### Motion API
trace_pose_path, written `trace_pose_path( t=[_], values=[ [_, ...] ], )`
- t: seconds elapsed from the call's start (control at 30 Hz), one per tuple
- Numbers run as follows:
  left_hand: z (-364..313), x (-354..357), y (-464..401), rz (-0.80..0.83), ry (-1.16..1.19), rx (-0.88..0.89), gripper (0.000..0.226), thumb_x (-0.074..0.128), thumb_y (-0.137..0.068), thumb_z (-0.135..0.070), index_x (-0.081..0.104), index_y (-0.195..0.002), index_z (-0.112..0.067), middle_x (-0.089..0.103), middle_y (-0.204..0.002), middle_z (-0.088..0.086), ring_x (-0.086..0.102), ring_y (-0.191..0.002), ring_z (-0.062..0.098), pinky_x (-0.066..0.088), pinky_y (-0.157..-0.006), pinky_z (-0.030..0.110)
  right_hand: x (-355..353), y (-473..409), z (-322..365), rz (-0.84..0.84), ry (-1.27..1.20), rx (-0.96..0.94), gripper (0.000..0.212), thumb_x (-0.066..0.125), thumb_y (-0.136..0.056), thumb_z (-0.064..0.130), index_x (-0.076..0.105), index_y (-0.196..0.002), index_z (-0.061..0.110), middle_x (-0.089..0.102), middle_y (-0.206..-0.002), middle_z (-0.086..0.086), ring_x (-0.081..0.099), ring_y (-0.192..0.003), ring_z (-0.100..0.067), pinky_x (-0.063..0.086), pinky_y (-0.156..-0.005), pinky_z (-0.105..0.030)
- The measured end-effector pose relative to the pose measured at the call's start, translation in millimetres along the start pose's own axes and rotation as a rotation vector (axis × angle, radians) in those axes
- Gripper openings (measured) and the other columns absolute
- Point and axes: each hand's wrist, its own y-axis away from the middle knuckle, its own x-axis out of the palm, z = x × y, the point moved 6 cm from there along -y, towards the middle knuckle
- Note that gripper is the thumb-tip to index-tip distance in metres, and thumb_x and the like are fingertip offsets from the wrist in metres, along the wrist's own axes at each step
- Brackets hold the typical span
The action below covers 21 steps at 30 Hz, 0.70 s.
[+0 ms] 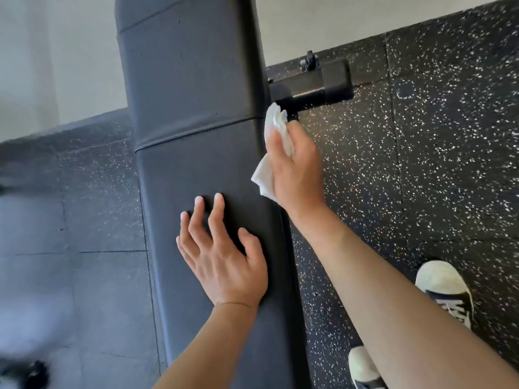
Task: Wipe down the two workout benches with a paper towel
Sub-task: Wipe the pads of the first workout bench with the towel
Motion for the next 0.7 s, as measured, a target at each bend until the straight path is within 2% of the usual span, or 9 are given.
trace_pose_path(
  t=[0.1, 0.2, 0.27, 0.37, 0.43, 0.53, 0.7],
  values=[
    [2, 3, 0, 0.027, -0.010, -0.013, 0.066, 0.044, -0.089, -0.031, 0.044, -0.155, -0.025, 0.035, -0.164, 0.003, 0.025, -0.154, 0.036, 0.021, -0.124, 0.063, -9, 20, -3, 0.032, 0.040, -0.007, 0.031, 0.054, -0.106, 0.037, 0.044, -0.079, 0.025, 0.046, -0.063, 0.011, 0.045, -0.060, -0.012, 0.041, -0.059, -0.039],
    [1, 1, -1, 0.039, -0.012, -0.033, 0.069, 0.045, -0.087, -0.030, 0.043, -0.155, -0.024, 0.034, -0.165, 0.004, 0.023, -0.155, 0.036, 0.021, -0.122, 0.065, -21, 68, -17, 0.099, 0.066, 0.012, 0.031, 0.052, -0.105, 0.040, 0.047, -0.083, 0.020, 0.049, -0.066, 0.008, 0.048, -0.061, -0.019, 0.042, -0.058, -0.042],
    [-1, 1, -2, 0.040, -0.008, -0.041, 0.070, 0.045, -0.085, -0.029, 0.044, -0.155, -0.024, 0.035, -0.165, 0.004, 0.023, -0.155, 0.037, 0.021, -0.122, 0.066, -31, 98, -28, 0.145, 0.067, 0.039, 0.030, 0.051, -0.105, 0.042, 0.047, -0.083, 0.023, 0.049, -0.066, 0.008, 0.049, -0.060, -0.020, 0.043, -0.057, -0.044],
    [1, 2, -2, 0.030, -0.037, -0.037, 0.070, 0.045, -0.084, -0.027, 0.047, -0.153, -0.020, 0.038, -0.163, 0.009, 0.027, -0.153, 0.040, 0.022, -0.121, 0.066, -39, 118, -34, 0.171, 0.110, 0.032, 0.024, 0.051, -0.103, 0.043, 0.044, -0.083, 0.031, 0.047, -0.067, 0.012, 0.047, -0.060, -0.014, 0.040, -0.058, -0.037],
    [2, 1, -2, 0.030, -0.041, -0.039, 0.070, 0.045, -0.084, -0.027, 0.047, -0.153, -0.019, 0.038, -0.163, 0.009, 0.026, -0.153, 0.040, 0.022, -0.121, 0.066, -35, 108, -29, 0.180, 0.117, 0.038, 0.026, 0.051, -0.102, 0.044, 0.043, -0.082, 0.029, 0.047, -0.067, 0.012, 0.046, -0.060, -0.015, 0.038, -0.059, -0.033],
    [0, 1, -1, 0.037, -0.028, -0.041, 0.070, 0.045, -0.085, -0.028, 0.046, -0.154, -0.020, 0.037, -0.164, 0.008, 0.025, -0.154, 0.039, 0.022, -0.121, 0.066, -19, 65, -15, 0.149, 0.088, 0.039, 0.034, 0.050, -0.103, 0.045, 0.046, -0.082, 0.018, 0.049, -0.066, 0.006, 0.048, -0.061, -0.022, 0.041, -0.058, -0.041],
    [0, 0, -1, 0.019, -0.026, -0.028, 0.067, 0.045, -0.086, -0.028, 0.047, -0.153, -0.020, 0.038, -0.162, 0.008, 0.027, -0.152, 0.040, 0.022, -0.122, 0.065, 0, -12, 9, 0.018, 0.079, 0.001, 0.030, 0.056, -0.105, 0.036, 0.045, -0.080, 0.024, 0.046, -0.063, 0.012, 0.045, -0.061, -0.009, 0.042, -0.061, -0.035]
  ],
)
